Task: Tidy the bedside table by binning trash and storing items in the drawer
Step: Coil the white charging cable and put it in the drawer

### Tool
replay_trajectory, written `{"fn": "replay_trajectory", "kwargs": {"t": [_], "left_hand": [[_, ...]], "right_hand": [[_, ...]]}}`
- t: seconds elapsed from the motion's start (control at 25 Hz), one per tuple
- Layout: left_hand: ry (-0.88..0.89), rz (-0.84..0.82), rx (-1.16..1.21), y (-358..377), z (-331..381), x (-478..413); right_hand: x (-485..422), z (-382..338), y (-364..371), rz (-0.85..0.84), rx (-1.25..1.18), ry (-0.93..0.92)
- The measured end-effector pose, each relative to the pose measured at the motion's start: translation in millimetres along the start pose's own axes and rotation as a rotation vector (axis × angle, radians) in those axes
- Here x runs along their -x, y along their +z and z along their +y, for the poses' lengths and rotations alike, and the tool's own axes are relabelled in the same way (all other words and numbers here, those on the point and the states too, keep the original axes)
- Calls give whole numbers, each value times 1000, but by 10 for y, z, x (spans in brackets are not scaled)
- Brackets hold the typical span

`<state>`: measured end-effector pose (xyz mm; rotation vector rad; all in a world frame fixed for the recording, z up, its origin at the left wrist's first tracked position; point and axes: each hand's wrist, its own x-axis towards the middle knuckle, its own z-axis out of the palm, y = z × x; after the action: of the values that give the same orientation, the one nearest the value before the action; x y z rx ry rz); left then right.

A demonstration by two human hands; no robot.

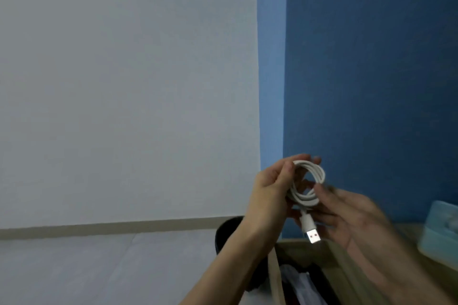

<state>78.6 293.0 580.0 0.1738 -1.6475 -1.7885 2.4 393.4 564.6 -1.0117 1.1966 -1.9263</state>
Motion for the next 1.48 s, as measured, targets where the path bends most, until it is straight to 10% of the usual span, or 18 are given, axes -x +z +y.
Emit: {"fn": "replay_trajectory", "kwargs": {"t": [0.68,1.08,1.48], "left_hand": [[-917,565,12,-511,-2952,187],[-1062,774,407,-500,-3184,99],[-1066,782,429,-451,-3136,61]], "right_hand": [[15,3234,-1657,620,194,807],[147,3860,-1650,560,361,1080],[123,3457,-1357,317,997,819]]}}
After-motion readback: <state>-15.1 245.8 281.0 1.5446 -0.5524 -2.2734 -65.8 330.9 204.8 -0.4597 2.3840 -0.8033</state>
